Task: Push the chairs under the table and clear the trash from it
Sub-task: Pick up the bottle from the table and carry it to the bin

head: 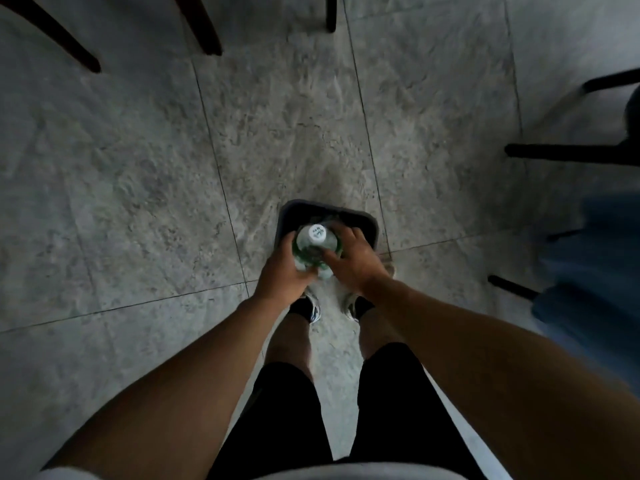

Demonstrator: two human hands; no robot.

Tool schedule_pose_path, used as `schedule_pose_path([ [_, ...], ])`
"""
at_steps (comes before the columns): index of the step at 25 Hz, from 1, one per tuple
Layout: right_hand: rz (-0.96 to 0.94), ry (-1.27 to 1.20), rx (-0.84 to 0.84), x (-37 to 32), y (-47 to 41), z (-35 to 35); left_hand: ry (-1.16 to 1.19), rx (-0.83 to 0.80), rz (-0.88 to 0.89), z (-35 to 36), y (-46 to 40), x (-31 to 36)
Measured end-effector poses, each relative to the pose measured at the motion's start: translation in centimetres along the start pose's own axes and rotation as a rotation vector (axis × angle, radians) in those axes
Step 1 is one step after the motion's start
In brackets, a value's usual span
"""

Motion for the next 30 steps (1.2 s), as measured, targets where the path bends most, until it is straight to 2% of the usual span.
schedule_pose_path([
  [7,0.037,-0.039,0.075,5.6,-7.3,5.1,-0.082,0.032,0.011,3.3,-8.6,-5.8],
  [13,0.083,-0.005,0.13,13.0,-14.2,7.6,-0.138,-0.017,-0.04,9.9,-17.0,-9.9],
  [20,0.176,0.001,0.112,20.4,-21.0,11.5,-0.221,-0.109,-0.117,15.8,-25.1,-14.2],
  [30,0.252,0.049,0.031,22.4,-23.8,13.3,-0.414,-0.171,-0.11,16.9,-28.2,-15.4],
])
Point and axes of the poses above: each hand's wrist, its own y-axis away from the middle knuckle, its own z-axis out of the palm, x = y × z, the point moved 4 cm from there along -y, towards the middle knuckle, and after that the axes turned 5 degrees about -z, right-handed, at the moved point
